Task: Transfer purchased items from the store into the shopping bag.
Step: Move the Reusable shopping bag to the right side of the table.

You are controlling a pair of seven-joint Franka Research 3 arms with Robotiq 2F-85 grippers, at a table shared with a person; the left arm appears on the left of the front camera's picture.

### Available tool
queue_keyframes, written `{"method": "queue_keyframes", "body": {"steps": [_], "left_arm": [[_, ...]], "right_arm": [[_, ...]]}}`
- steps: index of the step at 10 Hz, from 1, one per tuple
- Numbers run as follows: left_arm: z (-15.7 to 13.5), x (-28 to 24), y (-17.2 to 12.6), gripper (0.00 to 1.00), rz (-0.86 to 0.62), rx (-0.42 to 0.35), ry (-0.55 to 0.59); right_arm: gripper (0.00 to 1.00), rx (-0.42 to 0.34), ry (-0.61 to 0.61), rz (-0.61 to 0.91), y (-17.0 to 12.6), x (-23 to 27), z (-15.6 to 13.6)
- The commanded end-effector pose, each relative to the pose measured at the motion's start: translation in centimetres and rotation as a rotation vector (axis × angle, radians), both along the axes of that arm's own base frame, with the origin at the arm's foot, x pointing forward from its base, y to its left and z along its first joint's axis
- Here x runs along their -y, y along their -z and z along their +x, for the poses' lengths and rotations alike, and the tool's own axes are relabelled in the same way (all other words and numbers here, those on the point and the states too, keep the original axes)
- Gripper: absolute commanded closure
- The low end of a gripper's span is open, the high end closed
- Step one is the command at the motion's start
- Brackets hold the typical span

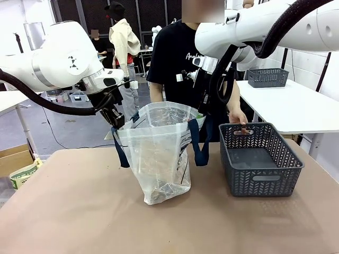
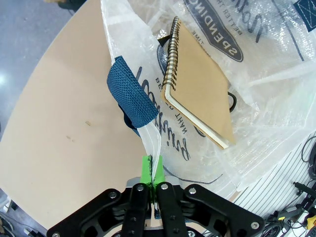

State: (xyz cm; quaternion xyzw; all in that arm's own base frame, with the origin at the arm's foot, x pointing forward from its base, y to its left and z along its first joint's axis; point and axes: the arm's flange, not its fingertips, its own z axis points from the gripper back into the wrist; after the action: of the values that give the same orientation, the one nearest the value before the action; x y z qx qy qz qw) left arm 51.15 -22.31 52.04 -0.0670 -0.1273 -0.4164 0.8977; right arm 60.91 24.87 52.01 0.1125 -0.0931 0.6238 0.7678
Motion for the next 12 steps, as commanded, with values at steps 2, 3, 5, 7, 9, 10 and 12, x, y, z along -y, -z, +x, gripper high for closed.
{"method": "queue_keyframes", "body": {"steps": [2, 3, 5, 7, 9, 10, 12], "left_arm": [[-0.01, -0.05, -0.07, 1.00, 0.002, 0.003, -0.014], [-0.01, -0.05, -0.07, 1.00, 0.002, 0.003, -0.014], [-0.01, -0.05, -0.07, 1.00, 0.002, 0.003, -0.014], [-0.01, -0.05, -0.07, 1.00, 0.002, 0.003, -0.014], [-0.01, -0.05, -0.07, 1.00, 0.002, 0.003, -0.014], [-0.01, -0.05, -0.07, 1.00, 0.002, 0.003, -0.014], [-0.01, -0.05, -0.07, 1.00, 0.002, 0.003, -0.014]], "right_arm": [[1.00, -0.006, -0.002, -0.002, -0.19, 0.11, 0.01], [1.00, -0.006, -0.002, -0.002, -0.19, 0.11, 0.01], [1.00, -0.006, -0.002, -0.002, -0.19, 0.11, 0.01], [1.00, -0.006, -0.002, -0.002, -0.19, 0.11, 0.01], [1.00, -0.006, -0.002, -0.002, -0.19, 0.11, 0.01], [1.00, -0.006, -0.002, -0.002, -0.19, 0.11, 0.01], [1.00, -0.006, -0.002, -0.002, -0.19, 0.11, 0.01]]}}
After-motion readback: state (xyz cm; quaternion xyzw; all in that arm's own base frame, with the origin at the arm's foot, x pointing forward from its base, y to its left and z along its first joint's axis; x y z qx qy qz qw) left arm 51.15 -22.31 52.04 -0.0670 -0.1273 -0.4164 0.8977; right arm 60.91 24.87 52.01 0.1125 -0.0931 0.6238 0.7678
